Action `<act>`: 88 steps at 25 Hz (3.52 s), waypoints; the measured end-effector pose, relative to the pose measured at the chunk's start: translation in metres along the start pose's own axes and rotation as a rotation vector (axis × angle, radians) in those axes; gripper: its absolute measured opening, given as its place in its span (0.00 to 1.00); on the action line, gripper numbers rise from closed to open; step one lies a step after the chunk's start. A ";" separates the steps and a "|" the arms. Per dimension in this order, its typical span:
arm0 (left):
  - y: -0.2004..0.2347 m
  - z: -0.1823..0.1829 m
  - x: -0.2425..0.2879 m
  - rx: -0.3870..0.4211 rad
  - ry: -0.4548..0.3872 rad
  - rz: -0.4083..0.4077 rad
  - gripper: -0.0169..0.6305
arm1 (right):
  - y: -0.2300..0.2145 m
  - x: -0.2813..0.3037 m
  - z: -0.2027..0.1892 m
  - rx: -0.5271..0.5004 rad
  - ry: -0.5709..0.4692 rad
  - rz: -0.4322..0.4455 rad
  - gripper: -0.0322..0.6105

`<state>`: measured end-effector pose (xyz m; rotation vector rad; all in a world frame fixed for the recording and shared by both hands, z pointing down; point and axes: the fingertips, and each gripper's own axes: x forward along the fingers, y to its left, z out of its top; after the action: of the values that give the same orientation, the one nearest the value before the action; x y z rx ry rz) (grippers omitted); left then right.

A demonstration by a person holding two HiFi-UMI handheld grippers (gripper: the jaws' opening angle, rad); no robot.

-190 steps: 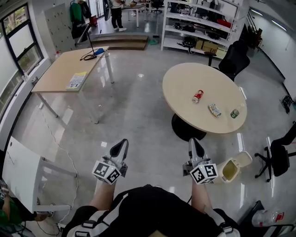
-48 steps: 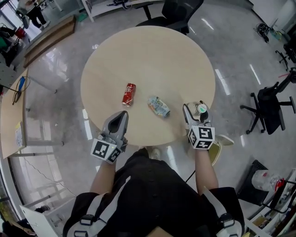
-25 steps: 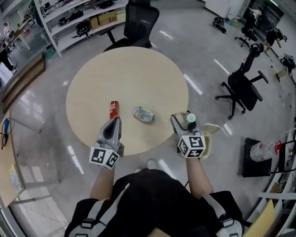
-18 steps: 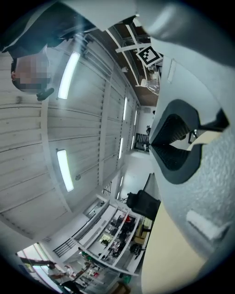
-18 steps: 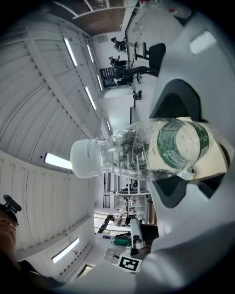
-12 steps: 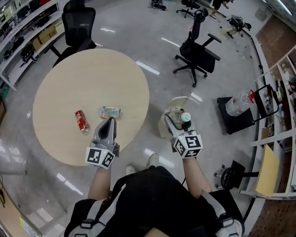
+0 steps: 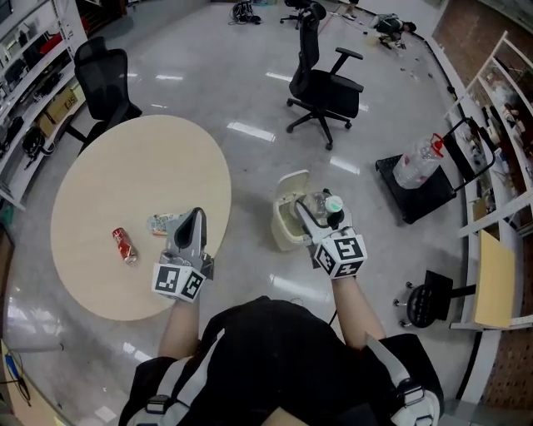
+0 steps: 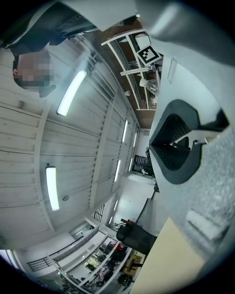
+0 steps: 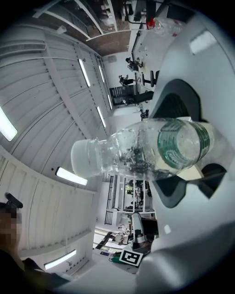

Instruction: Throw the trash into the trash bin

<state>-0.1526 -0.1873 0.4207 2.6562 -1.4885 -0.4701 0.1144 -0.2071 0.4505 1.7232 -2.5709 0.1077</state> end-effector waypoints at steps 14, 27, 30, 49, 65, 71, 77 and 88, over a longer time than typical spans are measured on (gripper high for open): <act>-0.240 -0.074 0.151 -0.076 0.053 -0.372 0.03 | -0.226 -0.194 -0.015 0.046 -0.001 -0.332 0.57; -0.245 -0.128 0.172 -0.075 0.189 -0.333 0.03 | -0.251 -0.170 -0.049 0.069 0.047 -0.239 0.57; -0.220 -0.137 0.183 -0.123 0.198 -0.278 0.03 | -0.249 -0.148 -0.053 0.058 0.064 -0.206 0.57; -0.084 -0.251 0.222 -0.201 0.417 -0.112 0.03 | -0.213 0.058 -0.150 0.163 0.327 0.075 0.57; -0.075 -0.371 0.189 -0.197 0.672 -0.083 0.03 | -0.191 0.106 -0.292 0.188 0.543 0.177 0.57; -0.072 -0.415 0.177 -0.230 0.721 -0.015 0.03 | -0.184 0.113 -0.346 0.165 0.605 0.236 0.57; -0.073 -0.448 0.169 -0.266 0.762 0.030 0.03 | -0.170 0.112 -0.387 0.119 0.671 0.302 0.57; -0.065 -0.474 0.143 -0.354 0.783 0.149 0.03 | -0.172 0.128 -0.433 0.102 0.728 0.347 0.58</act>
<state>0.1089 -0.3182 0.8249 2.0502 -1.1864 0.2764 0.2241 -0.3546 0.8971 0.9643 -2.2691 0.7341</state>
